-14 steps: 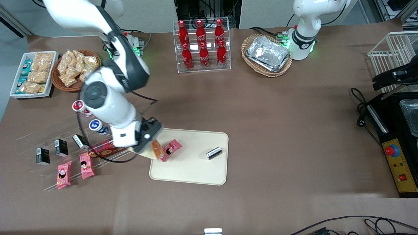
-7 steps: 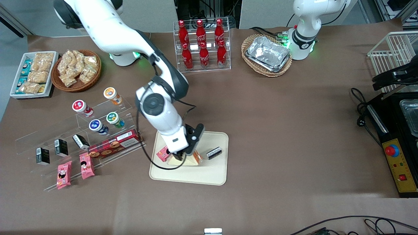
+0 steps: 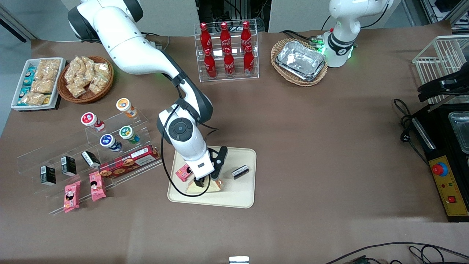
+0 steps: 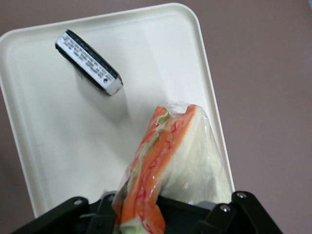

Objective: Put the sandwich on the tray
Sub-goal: 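Carry the sandwich with the right gripper over the cream tray, then lower the sandwich onto the tray beside the pink snack pack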

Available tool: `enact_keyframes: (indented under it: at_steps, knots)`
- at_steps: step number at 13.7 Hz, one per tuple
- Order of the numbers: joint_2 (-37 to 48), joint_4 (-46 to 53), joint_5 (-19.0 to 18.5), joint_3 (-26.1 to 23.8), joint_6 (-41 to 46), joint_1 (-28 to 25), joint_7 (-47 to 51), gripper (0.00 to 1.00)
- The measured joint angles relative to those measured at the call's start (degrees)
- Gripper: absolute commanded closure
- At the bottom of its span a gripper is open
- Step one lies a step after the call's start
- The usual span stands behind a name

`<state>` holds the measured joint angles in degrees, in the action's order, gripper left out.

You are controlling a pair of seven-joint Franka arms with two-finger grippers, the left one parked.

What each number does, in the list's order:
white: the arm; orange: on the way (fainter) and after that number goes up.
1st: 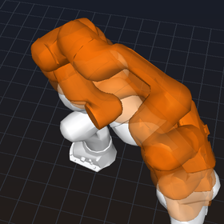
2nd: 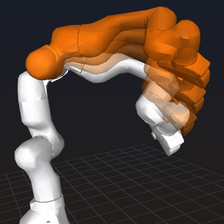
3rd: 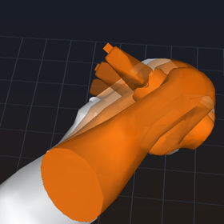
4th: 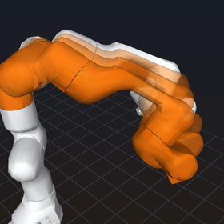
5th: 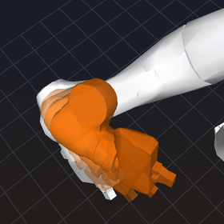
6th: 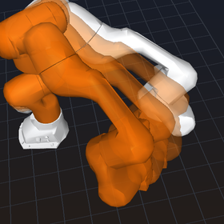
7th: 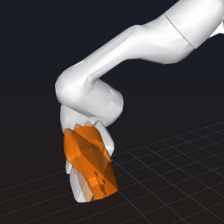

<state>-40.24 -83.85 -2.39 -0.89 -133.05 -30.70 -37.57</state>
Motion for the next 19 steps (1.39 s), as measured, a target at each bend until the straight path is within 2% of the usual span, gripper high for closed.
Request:
enact_keyframes:
  at_steps: [8, 10, 11, 12, 19]
  knots:
    - [-4.7, 0.1, 0.03, 0.19, -2.35, 0.29, 0.69, 0.82]
    - [-5.72, 0.24, 0.05, 0.18, -3.93, 0.29, 2.27, 0.64]
    - [-5.98, 0.44, 0.05, 0.18, -4.31, 0.29, 3.0, 0.26]
    - [-6.02, 0.65, 0.05, 0.16, -4.53, 0.29, 3.79, 0.0]
    - [-5.98, 2.49, 3.68, 0.04, -4.45, 0.54, 5.96, 0.0]
